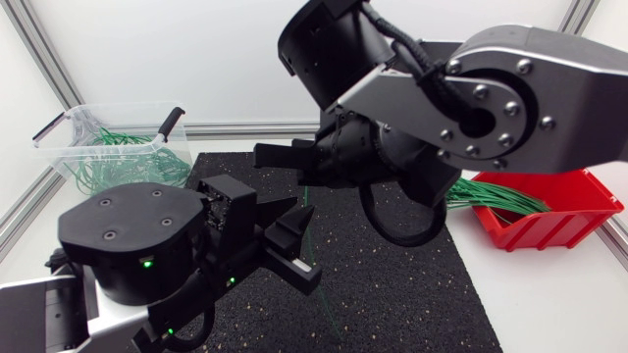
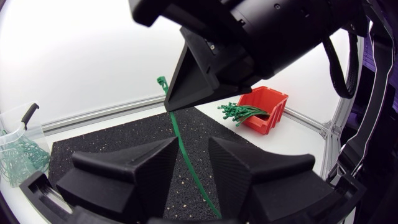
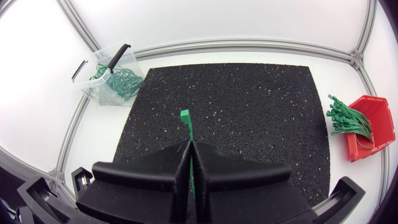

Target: Take a green cable tie from the red box, thread the tail through the head to close it, then place it in the transparent bin on the left.

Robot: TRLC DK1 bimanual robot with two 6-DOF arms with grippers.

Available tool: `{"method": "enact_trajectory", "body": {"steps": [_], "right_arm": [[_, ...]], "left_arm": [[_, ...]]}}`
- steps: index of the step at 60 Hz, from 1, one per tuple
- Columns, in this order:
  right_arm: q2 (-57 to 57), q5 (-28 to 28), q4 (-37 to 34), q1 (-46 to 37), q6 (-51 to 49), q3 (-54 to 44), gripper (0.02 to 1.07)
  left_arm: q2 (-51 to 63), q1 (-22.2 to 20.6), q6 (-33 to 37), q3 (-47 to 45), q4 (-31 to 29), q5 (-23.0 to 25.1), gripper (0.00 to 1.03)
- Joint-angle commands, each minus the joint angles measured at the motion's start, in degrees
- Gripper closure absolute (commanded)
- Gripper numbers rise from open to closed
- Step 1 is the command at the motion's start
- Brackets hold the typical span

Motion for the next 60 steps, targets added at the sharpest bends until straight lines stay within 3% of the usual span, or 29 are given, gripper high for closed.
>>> {"method": "enact_trajectory", "body": {"steps": [1, 7, 19, 33, 48, 53, 60], "right_arm": [[0.3, 0.6, -1.2, 1.0, 2.1, 1.4, 1.01], [-0.2, 0.6, -1.4, 1.0, 2.0, 1.2, 1.01], [-0.4, 0.6, -1.4, 1.3, 1.9, 0.8, 1.01], [0.2, 0.3, -1.2, 2.0, 1.5, 0.7, 1.01], [-0.3, 0.2, -1.9, 2.9, 1.6, 0.8, 1.01], [-0.4, 0.3, -2.3, 3.1, 1.8, 0.8, 1.01], [-0.5, 0.3, -2.8, 3.3, 2.0, 0.9, 1.01]], "left_arm": [[0.8, 0.4, 1.8, -2.0, 1.2, -0.3, 0.85], [0.9, 0.4, 2.5, -2.1, 1.7, -0.3, 0.94], [2.4, 0.5, 2.8, -1.7, 2.2, -0.3, 0.94], [3.1, 0.8, 2.9, -1.1, 2.2, -0.3, 0.81], [4.4, 1.8, 2.8, -0.1, 2.3, -0.3, 0.80], [4.5, 2.0, 2.8, -0.1, 2.4, -0.3, 0.81], [4.6, 2.0, 3.0, -0.2, 3.0, -0.3, 0.89]]}}
